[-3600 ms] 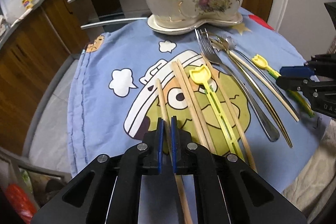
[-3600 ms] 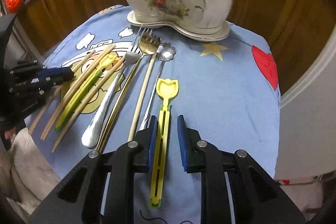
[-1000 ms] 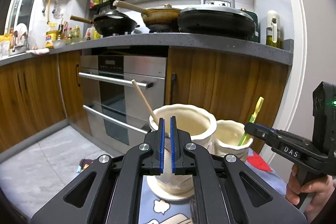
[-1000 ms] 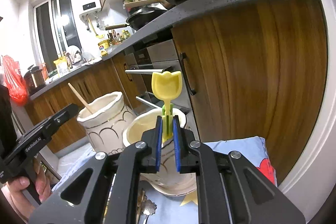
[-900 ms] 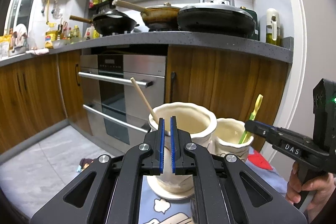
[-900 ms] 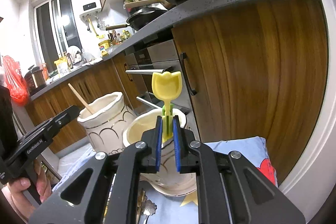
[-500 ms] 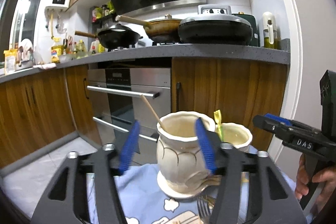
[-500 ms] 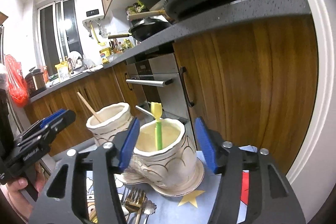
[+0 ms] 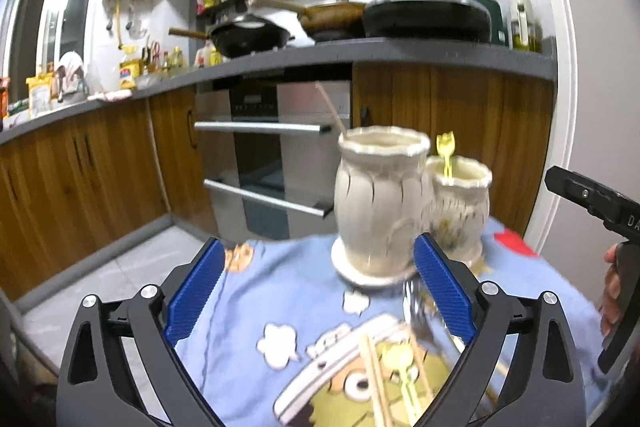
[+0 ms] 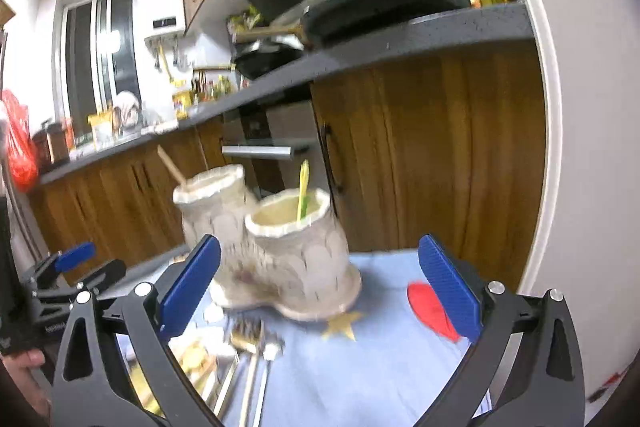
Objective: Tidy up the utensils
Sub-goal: 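Drop the chopstick into the large holder while the right tool drops the yellow utensil into the small one, then lower the left tool onto another chopstick while the right tool reaches the gold fork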
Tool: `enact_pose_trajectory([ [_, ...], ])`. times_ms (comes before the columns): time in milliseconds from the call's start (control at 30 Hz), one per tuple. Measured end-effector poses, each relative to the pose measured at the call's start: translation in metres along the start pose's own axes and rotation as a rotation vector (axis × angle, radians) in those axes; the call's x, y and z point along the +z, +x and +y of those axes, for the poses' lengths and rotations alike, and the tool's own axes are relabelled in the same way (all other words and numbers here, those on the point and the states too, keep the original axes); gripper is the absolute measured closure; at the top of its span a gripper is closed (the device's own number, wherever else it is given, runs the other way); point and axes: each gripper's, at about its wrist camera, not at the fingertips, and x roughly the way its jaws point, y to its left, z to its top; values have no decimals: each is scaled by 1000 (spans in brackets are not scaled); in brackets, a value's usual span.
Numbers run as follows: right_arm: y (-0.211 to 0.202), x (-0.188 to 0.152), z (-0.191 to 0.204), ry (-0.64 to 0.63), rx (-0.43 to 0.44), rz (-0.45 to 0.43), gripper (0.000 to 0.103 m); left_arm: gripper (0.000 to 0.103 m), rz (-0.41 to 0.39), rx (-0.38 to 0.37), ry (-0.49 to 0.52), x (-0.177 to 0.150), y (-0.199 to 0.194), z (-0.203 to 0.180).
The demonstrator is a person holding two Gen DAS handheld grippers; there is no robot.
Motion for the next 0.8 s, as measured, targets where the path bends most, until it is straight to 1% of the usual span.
enact_pose_trajectory([
  [200,-1,-25,0,33,26,98,5,7,64,-3,0,-21,-7,4],
  [300,3,-32,3,38,34,142,5,7,95,-4,-9,-28,-9,5],
  [533,7,-39,7,47,34,186,5,7,152,-2,-24,-45,-6,7],
  [600,9,-42,11,28,34,203,5,7,175,12,-9,-49,-3,6],
  [633,8,-42,14,8,30,206,5,7,193,33,4,-52,-1,5],
  [767,6,-44,22,-55,1,203,5,7,220,71,27,-53,-1,3],
  [800,7,-44,23,-63,-2,206,5,8,249,61,42,-55,2,0],
])
